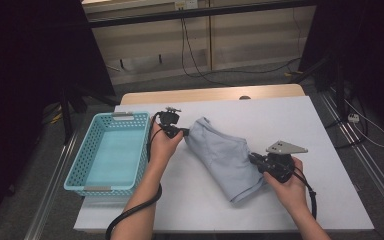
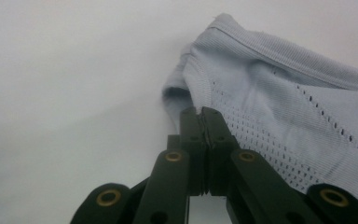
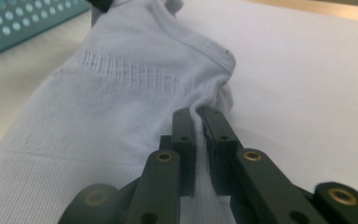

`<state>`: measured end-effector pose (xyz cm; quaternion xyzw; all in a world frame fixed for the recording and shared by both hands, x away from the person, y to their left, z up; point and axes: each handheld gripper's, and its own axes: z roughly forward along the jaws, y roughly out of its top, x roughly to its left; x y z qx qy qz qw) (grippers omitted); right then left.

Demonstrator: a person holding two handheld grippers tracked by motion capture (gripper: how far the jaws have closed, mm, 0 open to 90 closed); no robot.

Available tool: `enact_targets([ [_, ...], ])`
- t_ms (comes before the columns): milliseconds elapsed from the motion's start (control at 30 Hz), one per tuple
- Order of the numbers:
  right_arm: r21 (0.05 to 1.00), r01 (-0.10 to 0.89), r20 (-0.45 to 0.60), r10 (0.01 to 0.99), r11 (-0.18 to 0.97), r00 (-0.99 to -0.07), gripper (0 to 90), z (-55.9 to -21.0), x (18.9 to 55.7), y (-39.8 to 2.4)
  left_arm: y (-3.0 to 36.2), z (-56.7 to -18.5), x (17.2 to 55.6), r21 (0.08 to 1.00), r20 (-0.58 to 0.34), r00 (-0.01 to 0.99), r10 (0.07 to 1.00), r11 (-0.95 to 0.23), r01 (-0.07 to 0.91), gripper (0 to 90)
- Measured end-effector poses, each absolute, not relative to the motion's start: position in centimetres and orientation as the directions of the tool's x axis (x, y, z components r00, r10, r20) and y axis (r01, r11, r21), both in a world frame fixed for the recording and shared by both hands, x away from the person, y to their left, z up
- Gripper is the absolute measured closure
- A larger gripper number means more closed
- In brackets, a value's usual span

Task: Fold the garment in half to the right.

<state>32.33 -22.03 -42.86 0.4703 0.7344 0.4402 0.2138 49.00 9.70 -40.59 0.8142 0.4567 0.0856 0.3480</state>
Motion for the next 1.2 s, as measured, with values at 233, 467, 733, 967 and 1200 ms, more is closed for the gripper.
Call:
enact_targets([
  [233,0.806,0.576,0.167,0.882,0.136,-0.441,84.8,-44.3,32.8,-23.0,9.8,-41.0,49.9,0.642,-0.171,0.548,0.819,-0.330,0.692,88.9],
  [467,0.810,0.567,0.143,0.887,0.151,-0.439,84.8,-44.7,32.9,-23.0,9.6,-40.9,50.2,0.652,-0.165,0.552,0.817,-0.329,0.683,88.8],
  [733,0.814,0.551,0.110,0.881,0.186,-0.460,84.7,-44.6,33.0,-22.7,9.9,-41.3,49.7,0.619,-0.235,0.547,0.803,-0.310,0.722,86.9],
  [967,0.819,0.539,0.103,0.874,0.196,-0.475,82.2,-44.6,33.1,-22.8,9.8,-41.2,48.5,0.619,-0.264,0.554,0.789,-0.301,0.725,59.5],
  [1200,0.824,0.530,0.106,0.863,0.201,-0.493,84.4,-44.7,33.3,-22.8,10.3,-40.8,46.9,0.638,-0.269,0.551,0.790,-0.283,0.717,32.8],
])
